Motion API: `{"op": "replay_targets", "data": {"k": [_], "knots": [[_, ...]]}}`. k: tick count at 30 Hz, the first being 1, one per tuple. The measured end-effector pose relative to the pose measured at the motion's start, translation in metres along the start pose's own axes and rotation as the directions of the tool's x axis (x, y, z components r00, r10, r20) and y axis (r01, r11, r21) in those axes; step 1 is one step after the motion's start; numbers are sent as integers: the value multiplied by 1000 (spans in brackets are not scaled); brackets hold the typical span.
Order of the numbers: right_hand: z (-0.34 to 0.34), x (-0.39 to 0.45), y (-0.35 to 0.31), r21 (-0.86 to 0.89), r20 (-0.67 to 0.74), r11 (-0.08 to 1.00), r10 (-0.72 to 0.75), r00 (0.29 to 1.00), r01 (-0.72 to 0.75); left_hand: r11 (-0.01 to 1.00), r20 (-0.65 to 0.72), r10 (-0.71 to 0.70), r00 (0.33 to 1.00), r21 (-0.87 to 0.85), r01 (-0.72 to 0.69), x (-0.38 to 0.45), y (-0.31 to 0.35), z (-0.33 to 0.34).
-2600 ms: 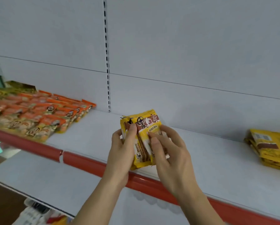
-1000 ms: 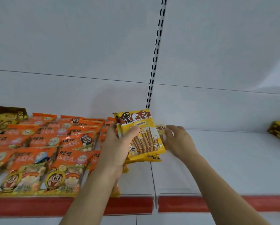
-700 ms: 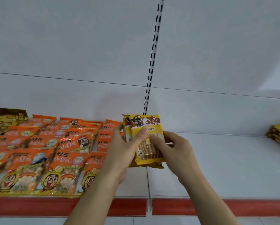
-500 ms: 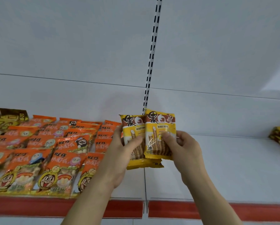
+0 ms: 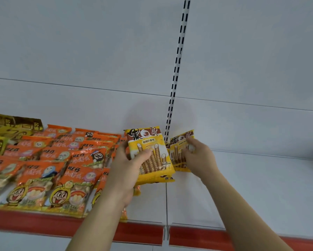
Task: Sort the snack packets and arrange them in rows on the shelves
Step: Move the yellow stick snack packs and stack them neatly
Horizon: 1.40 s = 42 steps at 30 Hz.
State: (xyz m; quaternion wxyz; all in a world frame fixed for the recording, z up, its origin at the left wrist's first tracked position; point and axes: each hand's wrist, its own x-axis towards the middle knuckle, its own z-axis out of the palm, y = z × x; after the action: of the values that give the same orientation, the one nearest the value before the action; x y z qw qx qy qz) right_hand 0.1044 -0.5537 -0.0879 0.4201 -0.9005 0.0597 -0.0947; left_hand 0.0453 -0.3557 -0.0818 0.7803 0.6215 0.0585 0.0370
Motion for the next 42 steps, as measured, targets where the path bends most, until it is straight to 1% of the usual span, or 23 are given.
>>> {"op": "replay_targets", "data": {"k": [2, 3, 5, 9, 11, 13, 14, 15, 16, 18, 19, 21, 24, 26, 30, 31, 33, 35, 37, 39, 40, 41, 42], "knots": [[10, 9, 6, -268, 63, 963, -1, 998, 18, 1000, -7, -2, 1000, 0, 2, 1, -2, 0], [14, 12, 10, -356, 95, 934, 21, 995, 14, 1000, -6, -2, 1000, -2, 2, 1, -2, 0], [20, 17, 18, -424, 122, 905, 34, 992, 21, 1000, 4, -3, 1000, -10, 3, 2, -3, -1], [22, 22, 24, -466, 164, 883, 26, 986, 54, 1000, 10, 18, 1000, -13, -18, 1, -6, 2], [13, 10, 13, -359, 126, 933, 7, 992, 39, 999, 10, 25, 1000, -39, -25, 1, -6, 5], [1, -6, 2, -127, -37, 992, -20, 999, 16, 999, -1, 35, 999, -38, -35, 1, -7, 8], [-5, -15, -4, 2, -88, 1000, -11, 996, 11, 999, -8, 39, 999, -29, -39, 2, -6, 9], [-9, -26, -10, 113, -91, 994, -2, 996, 12, 999, -12, 43, 999, -16, -44, 3, -6, 11], [-13, -38, -18, 191, -50, 981, -3, 999, 12, 999, -12, 48, 999, -1, -48, 3, -7, 14], [-13, -54, -25, 221, 60, 974, -54, 997, 40, 998, 3, 56, 998, 18, -56, 2, -7, 19], [-13, -60, -28, 215, 80, 975, -79, 994, 60, 998, 22, 60, 998, 19, -60, 1, -7, 22], [-12, -62, -27, 277, 41, 959, -77, 996, 63, 998, 76, 60, 995, 2, -60, -1, -6, 25], [-17, -59, -23, 488, 18, 871, 50, 999, -53, 999, 135, 37, 990, -33, -33, -2, -5, 25], [-21, -56, -18, 526, -41, 849, 91, 995, -56, 999, 143, 34, 989, -18, -32, -2, -8, 25], [-34, -39, -8, 544, -242, 838, 110, 964, 40, 998, 57, 68, 996, 6, -69, -1, -11, 20], [-36, -32, -5, 530, -248, 847, 117, 962, 34, 997, 20, 78, 997, 6, -78, 1, -12, 17], [-34, -19, -2, 524, -203, 852, 136, 970, -10, 995, -53, 97, 994, -2, -97, 4, -11, 10], [-24, -6, -2, 468, -165, 883, 109, 980, -19, 993, -102, 114, 988, 18, -113, 8, -10, 5], [-10, 2, -2, 323, -148, 946, 40, 988, 10, 993, -116, 116, 986, 33, -113, 8, -8, 3], [3, 10, 2, 13, -121, 999, -38, 992, 40, 993, -110, 116, 987, 40, -112, 8, -9, 1], [8, 13, 4, -156, -88, 987, -61, 994, 47, 993, -107, 115, 988, 40, -112, 8, -9, 0], [12, 14, 7, -266, -53, 964, -44, 998, 28, 993, -108, 115, 987, 32, -113, 7, -9, -1], [13, 16, 9, -311, -22, 951, -10, 1000, 3, 994, -112, 112, 987, 26, -110, 7, -10, -3]]}}
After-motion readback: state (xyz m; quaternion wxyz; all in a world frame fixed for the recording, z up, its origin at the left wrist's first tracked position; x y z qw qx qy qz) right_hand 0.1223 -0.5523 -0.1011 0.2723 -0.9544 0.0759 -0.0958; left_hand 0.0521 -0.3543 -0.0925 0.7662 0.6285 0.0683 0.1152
